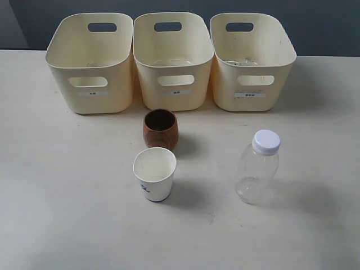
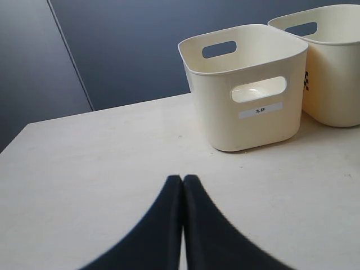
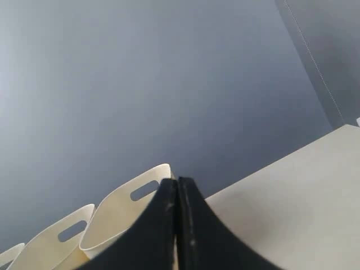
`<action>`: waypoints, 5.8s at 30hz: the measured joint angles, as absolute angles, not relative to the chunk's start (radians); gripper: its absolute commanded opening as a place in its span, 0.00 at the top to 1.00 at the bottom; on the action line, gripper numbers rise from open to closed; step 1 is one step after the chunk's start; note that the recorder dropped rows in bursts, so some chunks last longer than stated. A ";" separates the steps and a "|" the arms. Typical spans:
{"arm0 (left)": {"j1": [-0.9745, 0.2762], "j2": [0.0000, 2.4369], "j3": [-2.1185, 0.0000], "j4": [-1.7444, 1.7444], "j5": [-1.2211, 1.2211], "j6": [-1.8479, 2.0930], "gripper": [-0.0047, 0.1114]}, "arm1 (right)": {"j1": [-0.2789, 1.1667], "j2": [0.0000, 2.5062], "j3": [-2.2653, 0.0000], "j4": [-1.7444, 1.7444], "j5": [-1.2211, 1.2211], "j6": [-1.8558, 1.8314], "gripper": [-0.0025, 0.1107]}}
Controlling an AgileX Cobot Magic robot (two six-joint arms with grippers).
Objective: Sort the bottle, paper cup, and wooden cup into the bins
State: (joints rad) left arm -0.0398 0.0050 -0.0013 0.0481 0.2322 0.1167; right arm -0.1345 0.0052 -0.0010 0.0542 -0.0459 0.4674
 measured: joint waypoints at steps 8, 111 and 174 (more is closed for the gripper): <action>-0.040 0.005 -0.001 0.048 0.232 0.117 0.96 | -0.135 0.005 -0.001 0.082 -0.042 0.471 0.98; -0.040 0.005 -0.001 0.048 0.232 0.117 0.96 | 0.475 1.122 -0.249 -0.281 -0.287 0.358 0.38; -0.040 0.005 -0.001 0.048 0.232 0.117 0.96 | 0.479 1.293 -0.702 0.528 -0.558 -0.367 0.98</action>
